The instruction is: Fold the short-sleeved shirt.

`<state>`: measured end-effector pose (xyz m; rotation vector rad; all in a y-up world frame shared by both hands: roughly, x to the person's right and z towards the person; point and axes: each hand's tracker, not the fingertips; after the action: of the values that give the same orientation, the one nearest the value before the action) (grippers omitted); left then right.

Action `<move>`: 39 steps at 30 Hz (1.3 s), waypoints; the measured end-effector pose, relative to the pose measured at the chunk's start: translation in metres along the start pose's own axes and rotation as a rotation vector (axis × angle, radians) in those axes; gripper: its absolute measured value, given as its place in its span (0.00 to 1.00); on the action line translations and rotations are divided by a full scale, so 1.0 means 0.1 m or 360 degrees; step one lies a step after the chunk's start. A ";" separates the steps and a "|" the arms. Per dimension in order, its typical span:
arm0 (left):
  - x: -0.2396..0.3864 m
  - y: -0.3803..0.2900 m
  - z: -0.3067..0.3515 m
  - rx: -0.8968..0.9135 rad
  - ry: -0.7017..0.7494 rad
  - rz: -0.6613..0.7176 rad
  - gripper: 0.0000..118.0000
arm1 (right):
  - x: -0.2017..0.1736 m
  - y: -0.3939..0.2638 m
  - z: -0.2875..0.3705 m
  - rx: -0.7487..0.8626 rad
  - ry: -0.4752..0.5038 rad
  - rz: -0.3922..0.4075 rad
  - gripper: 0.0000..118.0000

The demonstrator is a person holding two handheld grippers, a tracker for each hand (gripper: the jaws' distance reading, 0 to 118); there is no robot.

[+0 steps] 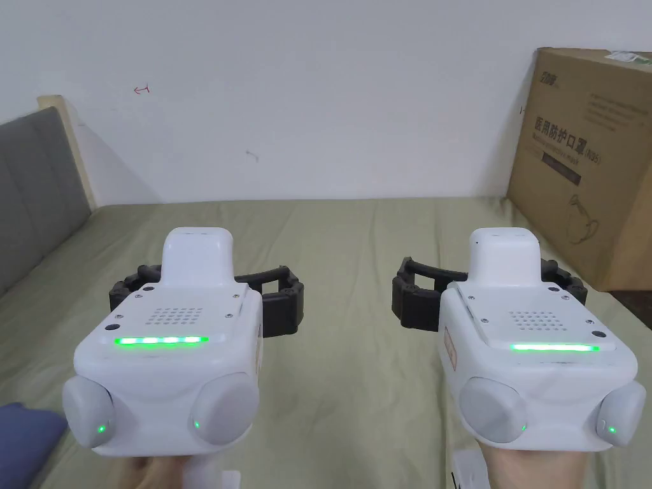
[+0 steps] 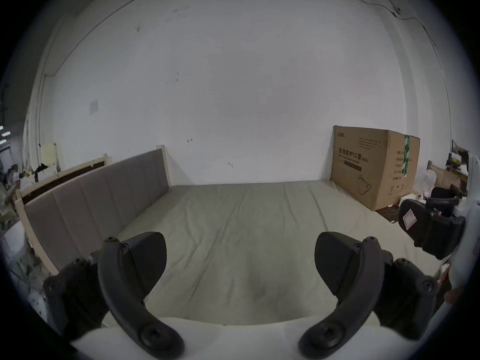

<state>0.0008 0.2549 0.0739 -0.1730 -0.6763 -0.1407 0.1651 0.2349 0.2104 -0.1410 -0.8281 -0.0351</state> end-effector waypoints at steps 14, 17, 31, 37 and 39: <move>0.00 0.03 0.02 -0.0035 0.0023 -0.0007 0.98 | -0.01 0.00 0.03 0.0019 -0.0019 0.0041 0.99; -0.01 0.03 0.01 -0.0068 0.0064 0.0001 0.98 | -0.01 -0.01 0.03 0.0030 -0.0032 0.0040 0.99; 0.03 0.03 0.05 -0.0001 0.0063 -0.0019 0.98 | 0.01 0.00 0.02 0.0018 -0.0028 0.0025 0.99; 0.04 0.01 0.05 0.0036 0.0061 -0.0035 0.98 | 0.02 -0.02 0.01 0.0012 -0.0036 0.0023 0.99; 0.04 0.01 0.05 0.0047 0.0058 -0.0039 0.98 | 0.02 -0.03 0.01 0.0012 -0.0036 0.0026 0.99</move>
<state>0.0006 0.2563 0.0800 -0.1336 -0.6441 -0.1567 0.1656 0.2321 0.2132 -0.1411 -0.8494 -0.0148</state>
